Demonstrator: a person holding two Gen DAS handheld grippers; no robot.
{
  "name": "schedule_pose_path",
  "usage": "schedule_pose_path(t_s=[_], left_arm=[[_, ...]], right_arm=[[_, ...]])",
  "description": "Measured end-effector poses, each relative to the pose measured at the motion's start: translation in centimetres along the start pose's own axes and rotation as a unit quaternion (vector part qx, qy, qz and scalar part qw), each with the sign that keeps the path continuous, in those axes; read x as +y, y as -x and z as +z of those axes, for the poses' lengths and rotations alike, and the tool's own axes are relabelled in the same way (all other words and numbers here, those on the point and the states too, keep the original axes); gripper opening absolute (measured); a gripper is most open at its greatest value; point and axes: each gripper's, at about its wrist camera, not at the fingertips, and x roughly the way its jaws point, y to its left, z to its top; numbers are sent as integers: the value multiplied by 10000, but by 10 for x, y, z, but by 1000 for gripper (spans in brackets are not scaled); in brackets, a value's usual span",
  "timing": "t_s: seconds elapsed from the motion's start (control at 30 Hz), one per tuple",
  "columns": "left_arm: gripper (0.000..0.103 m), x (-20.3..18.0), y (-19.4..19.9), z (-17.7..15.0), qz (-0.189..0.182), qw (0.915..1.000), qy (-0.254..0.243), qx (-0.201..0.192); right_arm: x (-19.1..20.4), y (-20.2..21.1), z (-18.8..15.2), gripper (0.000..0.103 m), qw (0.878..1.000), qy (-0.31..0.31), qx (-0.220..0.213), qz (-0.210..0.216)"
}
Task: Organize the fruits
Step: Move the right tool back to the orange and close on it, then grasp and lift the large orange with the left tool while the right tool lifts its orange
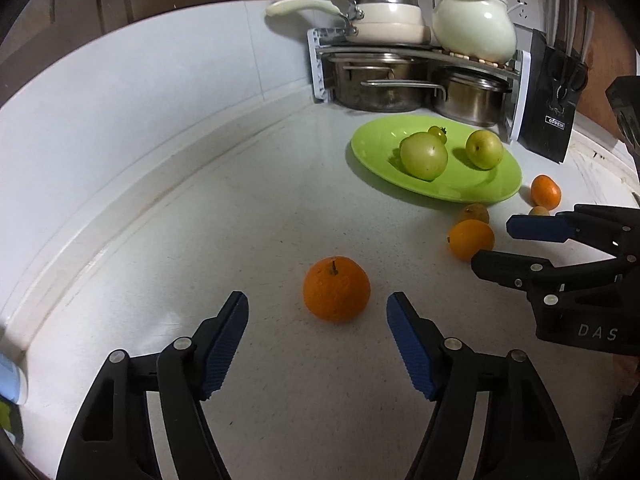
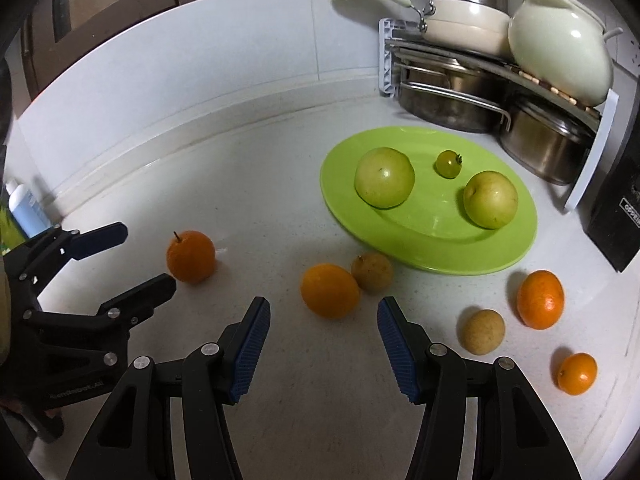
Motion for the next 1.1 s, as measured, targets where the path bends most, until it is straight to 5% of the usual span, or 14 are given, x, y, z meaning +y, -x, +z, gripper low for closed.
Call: schedule_pose_path(t_s=[0.73, 1.1], left_arm=[[42, 0, -30, 5, -355, 9982, 391, 300], [41, 1, -25, 5, -355, 9976, 513, 285]], right_arm=[[-2, -23, 6, 40, 9997, -39, 205, 95], [0, -21, 7, 37, 9998, 84, 159, 80]])
